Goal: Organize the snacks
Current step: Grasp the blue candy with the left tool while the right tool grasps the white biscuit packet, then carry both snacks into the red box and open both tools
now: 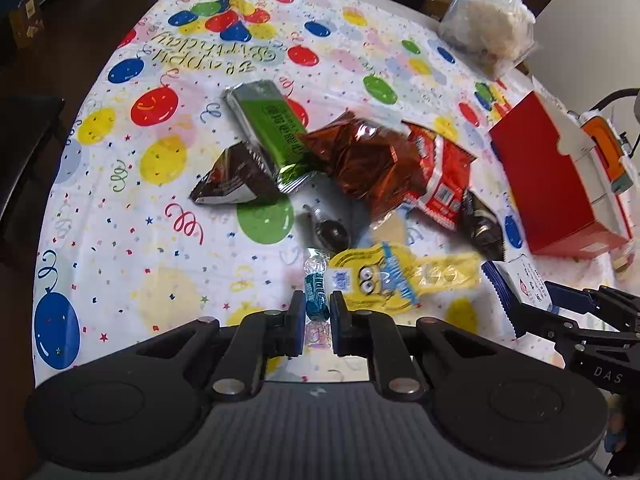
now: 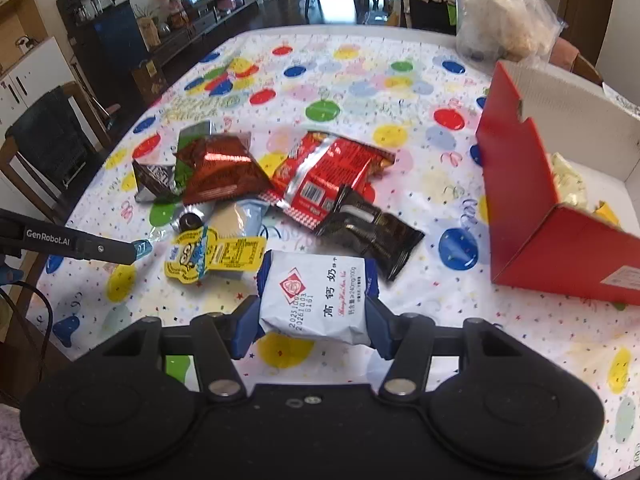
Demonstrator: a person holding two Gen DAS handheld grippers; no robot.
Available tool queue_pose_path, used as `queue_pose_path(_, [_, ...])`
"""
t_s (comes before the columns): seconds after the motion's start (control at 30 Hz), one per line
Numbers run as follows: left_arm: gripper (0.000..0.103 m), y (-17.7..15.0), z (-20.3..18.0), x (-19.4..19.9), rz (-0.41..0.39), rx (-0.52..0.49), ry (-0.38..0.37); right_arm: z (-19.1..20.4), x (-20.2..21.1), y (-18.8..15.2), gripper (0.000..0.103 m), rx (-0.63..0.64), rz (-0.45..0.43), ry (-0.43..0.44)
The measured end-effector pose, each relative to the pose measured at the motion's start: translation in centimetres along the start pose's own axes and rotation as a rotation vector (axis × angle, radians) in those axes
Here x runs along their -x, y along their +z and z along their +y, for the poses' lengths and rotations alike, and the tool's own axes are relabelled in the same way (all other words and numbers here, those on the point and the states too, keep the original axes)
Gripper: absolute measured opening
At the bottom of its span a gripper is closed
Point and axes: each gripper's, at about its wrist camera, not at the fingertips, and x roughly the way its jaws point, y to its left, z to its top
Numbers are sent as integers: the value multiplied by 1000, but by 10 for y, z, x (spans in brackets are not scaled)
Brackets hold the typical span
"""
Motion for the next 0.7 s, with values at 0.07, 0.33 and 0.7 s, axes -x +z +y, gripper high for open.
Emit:
queue_pose_path(0.07, [12, 2, -4, 6, -16, -5, -3, -2, 7, 1, 56, 1, -20, -7])
queue_pose_path(0.33, [12, 16, -37, 28, -101, -76, -12, -22, 27, 12, 55, -42, -93, -19])
queue_pose_path(0.7, [12, 48, -105, 41, -169, -165, -59, -76, 57, 34, 55, -108, -201, -41])
